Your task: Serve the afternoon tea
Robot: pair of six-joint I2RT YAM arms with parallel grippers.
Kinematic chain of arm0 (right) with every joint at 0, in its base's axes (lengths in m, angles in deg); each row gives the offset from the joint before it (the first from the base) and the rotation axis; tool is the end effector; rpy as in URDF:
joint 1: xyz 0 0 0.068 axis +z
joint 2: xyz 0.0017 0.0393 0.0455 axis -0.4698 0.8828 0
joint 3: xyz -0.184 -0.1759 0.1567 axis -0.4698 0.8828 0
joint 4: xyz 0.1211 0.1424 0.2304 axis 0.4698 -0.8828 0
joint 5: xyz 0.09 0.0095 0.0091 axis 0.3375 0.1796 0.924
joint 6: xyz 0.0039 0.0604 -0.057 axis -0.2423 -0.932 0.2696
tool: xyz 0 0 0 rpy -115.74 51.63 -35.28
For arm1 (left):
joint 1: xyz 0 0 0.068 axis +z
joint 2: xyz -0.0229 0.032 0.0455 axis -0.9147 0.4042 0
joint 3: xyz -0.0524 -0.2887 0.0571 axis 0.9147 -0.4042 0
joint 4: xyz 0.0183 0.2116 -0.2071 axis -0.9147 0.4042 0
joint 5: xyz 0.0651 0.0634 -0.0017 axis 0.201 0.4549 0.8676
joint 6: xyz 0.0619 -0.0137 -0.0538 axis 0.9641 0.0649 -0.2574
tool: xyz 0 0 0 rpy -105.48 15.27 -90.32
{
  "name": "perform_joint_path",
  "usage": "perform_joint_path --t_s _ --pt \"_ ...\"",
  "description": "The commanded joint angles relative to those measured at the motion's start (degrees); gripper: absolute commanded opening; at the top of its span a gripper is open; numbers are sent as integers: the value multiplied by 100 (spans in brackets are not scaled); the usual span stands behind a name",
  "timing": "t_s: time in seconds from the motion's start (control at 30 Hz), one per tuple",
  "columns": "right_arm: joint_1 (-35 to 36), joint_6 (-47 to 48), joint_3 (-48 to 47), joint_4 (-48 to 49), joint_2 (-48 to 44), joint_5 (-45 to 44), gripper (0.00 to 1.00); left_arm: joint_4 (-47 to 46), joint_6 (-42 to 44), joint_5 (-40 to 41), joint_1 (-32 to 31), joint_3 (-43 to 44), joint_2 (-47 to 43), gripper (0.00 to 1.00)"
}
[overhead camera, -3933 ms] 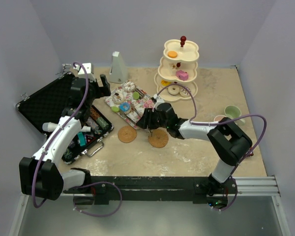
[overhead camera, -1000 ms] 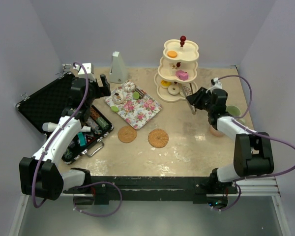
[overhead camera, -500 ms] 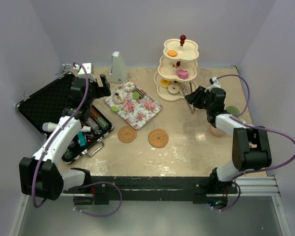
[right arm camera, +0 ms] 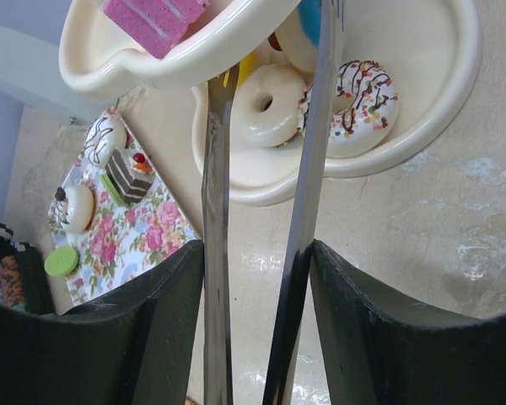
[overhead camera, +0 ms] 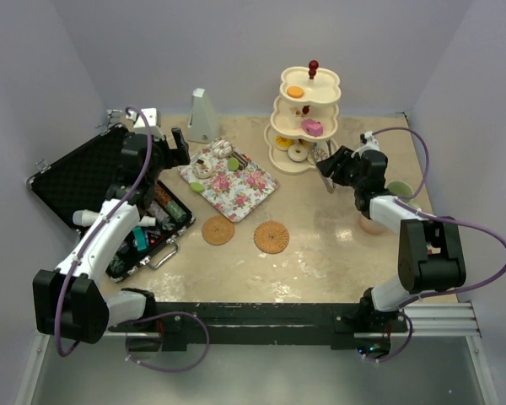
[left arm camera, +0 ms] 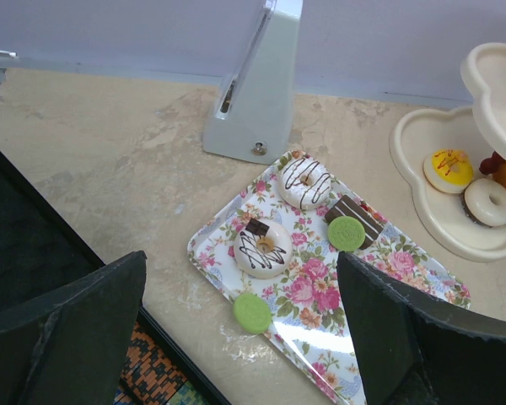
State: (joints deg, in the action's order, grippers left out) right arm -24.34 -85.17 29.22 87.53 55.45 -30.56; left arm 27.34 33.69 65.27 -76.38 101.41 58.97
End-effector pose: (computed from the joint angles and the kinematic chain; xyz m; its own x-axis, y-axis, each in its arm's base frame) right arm 0.3895 0.0434 0.2041 -0.4441 0.5043 -0.7406 -0.0656 0.8061 0.5882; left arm 0.3472 -0.0543 0.3330 -0.2596 -0.2038 -0.9440 0.0052 0.9772 -0.2124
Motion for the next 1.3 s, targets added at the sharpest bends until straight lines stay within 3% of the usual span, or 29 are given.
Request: perform_joint_path --t_s 0.0,0.67,0.97,1.27 --pt "-26 150 -100 238 -244 -35 55 -140 -13 7 -24 114 -41 100" --pt "106 511 709 -886 -1659 106 52 -140 -31 -11 -33 105 -41 100" --pt "984 186 938 -1019 -1994 -114 52 -140 -31 -11 -42 114 -50 100" --pt "1969 -306 850 -378 -1388 -211 50 -140 -13 33 -59 114 -50 100"
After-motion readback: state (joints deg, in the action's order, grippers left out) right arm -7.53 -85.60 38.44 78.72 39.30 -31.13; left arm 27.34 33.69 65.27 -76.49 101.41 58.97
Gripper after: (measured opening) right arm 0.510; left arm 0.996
